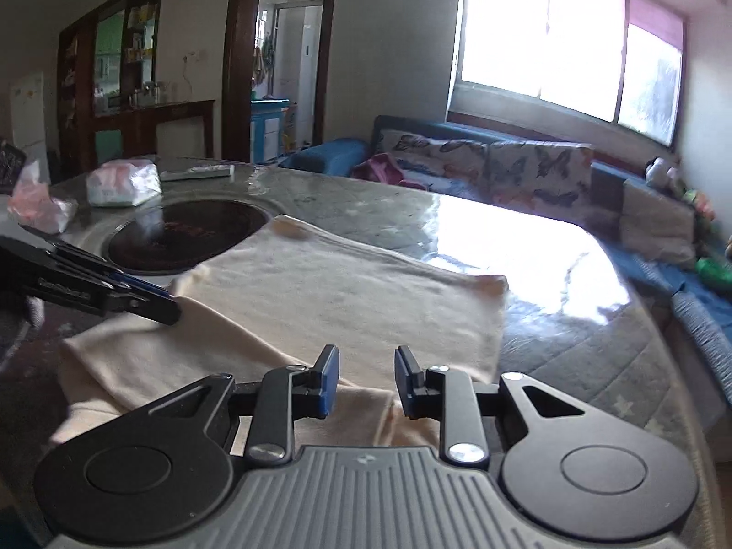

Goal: Fold clothes

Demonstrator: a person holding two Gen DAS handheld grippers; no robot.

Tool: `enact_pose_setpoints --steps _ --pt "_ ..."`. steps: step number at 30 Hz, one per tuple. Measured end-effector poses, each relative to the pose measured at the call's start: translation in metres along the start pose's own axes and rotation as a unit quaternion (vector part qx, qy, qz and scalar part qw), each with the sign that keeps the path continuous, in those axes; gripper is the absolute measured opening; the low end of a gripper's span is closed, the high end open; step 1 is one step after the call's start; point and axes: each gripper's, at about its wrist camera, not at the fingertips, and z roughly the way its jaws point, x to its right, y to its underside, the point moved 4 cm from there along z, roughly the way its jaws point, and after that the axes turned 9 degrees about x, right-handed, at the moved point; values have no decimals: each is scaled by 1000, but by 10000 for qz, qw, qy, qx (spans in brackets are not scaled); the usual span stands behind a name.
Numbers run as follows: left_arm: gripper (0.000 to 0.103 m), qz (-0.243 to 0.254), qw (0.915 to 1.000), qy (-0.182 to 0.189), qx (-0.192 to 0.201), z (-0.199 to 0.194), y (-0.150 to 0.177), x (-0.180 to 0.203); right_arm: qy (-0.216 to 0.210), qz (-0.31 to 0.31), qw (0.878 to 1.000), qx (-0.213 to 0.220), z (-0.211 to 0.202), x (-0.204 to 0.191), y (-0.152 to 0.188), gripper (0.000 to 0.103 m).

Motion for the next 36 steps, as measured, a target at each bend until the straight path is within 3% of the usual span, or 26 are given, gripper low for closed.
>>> enact_pose_setpoints --steps 3,9,15,19,22,31,36 --pt "22 57 10000 -16 8 0 1 0 -338 183 9992 -103 1 -1 3 24" --pt "22 187 9998 -75 28 -7 0 2 -381 128 9979 -504 6 2 23 23" --pt "22 679 9970 357 52 -28 5 28 -560 19 9977 -386 -22 -2 18 23" --pt "22 877 9952 381 -193 -30 19 32 -543 -24 9967 -599 -25 -3 31 23" --pt "22 1140 9923 466 -139 -46 21 36 -487 -131 9974 -523 -34 -5 30 23" --pt "22 2402 9669 843 -173 -79 48 62 -470 -121 9969 -622 -42 -1 35 23" --pt "33 3009 9482 1017 -34 -81 64 80 -473 -146 9968 -620 -56 2 32 24"
